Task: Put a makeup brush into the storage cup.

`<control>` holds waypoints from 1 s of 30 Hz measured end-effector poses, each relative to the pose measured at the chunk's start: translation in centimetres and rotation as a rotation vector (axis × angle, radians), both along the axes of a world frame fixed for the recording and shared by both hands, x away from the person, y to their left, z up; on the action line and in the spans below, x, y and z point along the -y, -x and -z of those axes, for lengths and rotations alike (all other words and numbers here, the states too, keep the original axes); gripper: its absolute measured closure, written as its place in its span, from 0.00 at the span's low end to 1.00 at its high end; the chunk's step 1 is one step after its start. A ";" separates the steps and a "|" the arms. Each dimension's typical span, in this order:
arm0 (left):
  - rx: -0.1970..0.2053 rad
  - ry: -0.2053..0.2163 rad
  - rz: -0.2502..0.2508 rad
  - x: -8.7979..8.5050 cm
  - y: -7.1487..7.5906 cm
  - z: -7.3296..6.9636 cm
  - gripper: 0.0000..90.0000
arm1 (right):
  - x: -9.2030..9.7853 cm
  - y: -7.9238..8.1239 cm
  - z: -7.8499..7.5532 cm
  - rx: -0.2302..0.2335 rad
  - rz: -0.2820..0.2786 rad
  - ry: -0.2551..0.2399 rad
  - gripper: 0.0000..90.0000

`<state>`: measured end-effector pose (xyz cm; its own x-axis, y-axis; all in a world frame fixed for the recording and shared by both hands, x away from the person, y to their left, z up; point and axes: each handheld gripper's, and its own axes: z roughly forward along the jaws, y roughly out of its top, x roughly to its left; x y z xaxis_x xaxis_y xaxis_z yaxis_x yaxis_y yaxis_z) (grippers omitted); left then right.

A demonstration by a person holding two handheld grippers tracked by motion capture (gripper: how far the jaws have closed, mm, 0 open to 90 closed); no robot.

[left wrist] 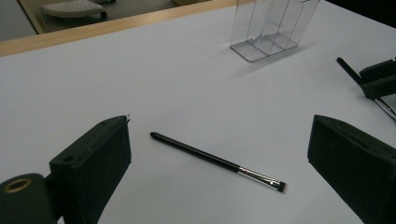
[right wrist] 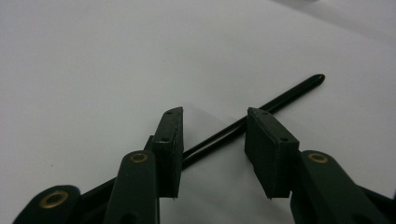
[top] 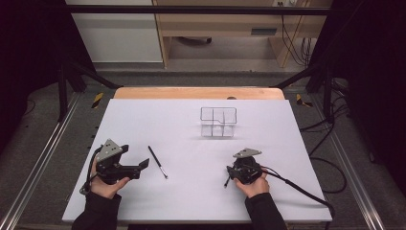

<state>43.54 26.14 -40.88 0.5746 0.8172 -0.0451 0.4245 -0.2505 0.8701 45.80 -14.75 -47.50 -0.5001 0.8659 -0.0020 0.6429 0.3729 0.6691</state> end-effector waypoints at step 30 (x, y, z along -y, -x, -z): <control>-0.011 -0.020 -0.003 0.2 0.0 0.3 0.06 | 2.3 0.8 -0.6 -0.054 0.021 0.024 0.84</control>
